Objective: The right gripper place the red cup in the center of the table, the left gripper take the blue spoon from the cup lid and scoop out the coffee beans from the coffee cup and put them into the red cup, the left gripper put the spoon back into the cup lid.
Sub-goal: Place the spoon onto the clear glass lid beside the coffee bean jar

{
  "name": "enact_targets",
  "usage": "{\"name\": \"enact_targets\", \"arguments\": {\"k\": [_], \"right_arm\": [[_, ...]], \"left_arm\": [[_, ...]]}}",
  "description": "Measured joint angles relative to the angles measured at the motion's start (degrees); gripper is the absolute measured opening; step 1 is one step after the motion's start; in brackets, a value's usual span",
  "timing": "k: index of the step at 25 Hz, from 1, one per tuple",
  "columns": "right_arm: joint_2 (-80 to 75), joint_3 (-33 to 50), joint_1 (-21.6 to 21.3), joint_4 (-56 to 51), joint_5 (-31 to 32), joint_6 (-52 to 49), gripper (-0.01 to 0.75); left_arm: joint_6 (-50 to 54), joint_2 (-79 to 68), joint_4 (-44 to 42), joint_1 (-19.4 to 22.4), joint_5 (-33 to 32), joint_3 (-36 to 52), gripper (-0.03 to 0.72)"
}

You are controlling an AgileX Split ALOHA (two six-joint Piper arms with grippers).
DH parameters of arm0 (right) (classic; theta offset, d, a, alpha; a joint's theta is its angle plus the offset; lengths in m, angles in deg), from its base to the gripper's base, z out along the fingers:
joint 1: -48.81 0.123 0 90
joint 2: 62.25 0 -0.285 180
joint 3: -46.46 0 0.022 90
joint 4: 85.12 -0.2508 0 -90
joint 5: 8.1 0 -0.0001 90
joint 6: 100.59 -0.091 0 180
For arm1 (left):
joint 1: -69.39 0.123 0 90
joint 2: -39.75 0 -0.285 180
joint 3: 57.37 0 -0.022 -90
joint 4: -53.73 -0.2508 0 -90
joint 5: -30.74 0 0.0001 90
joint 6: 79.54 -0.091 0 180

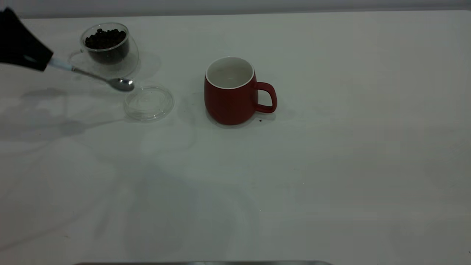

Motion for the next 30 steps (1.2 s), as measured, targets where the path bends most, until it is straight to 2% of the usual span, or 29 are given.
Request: {"name": "enact_targets", "arguments": {"k": [12,30], "right_arm": [[0.00,0.00,0.00,0.00,0.00,0.00,0.573],[0.00,0.00,0.00,0.00,0.00,0.00,0.573]], "left_arm": [[-8.20,-6.27,13.00,0.00,4.49,1.47,0.124],[-16.57,-14.97,21.57,0.00,7.04,1.47,0.124]]}}
